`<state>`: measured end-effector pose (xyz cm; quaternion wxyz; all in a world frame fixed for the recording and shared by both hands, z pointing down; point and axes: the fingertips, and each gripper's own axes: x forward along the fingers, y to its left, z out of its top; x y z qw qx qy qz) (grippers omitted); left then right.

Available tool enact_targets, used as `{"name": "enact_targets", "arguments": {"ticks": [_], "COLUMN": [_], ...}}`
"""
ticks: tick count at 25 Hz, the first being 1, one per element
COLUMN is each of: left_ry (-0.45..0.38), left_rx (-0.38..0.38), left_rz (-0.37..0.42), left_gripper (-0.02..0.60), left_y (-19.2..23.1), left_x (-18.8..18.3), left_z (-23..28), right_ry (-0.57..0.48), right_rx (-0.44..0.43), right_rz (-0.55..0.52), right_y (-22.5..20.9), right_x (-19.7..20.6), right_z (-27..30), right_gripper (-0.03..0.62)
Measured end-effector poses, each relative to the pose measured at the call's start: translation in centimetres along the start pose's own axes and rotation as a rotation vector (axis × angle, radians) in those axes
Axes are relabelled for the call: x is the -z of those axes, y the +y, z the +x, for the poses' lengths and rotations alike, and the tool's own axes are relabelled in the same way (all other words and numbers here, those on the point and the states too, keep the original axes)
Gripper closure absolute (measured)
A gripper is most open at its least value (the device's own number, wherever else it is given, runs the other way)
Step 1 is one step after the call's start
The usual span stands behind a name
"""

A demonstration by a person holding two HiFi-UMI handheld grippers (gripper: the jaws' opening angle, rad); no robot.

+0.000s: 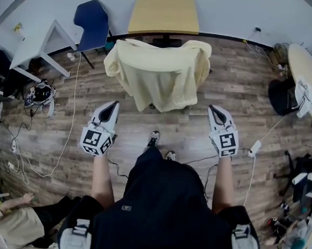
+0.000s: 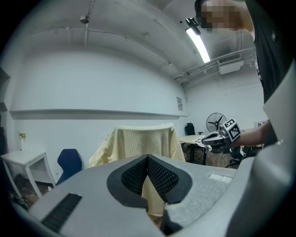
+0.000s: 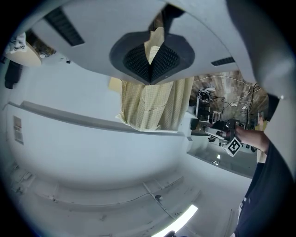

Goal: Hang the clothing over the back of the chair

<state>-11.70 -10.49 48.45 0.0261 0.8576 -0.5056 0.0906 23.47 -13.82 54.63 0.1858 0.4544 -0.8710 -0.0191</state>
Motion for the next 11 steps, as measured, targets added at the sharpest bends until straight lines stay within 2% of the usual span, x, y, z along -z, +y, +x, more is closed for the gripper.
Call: {"name": "enact_targets", "arguments": {"ticks": [11], "left_ry": [-0.005], "left_rx": [0.008], "left_rz": [-0.007], "left_gripper": [0.581], "left_y": [-0.61], "left_x": [0.34], "left_z": [-0.25], "right_ry": [0.005], "right_rx": [0.011], "right_rz": [-0.002], "right_y": [0.38], "right_x": [0.27], "right_z": [-0.70], "right_gripper": [0.599]}}
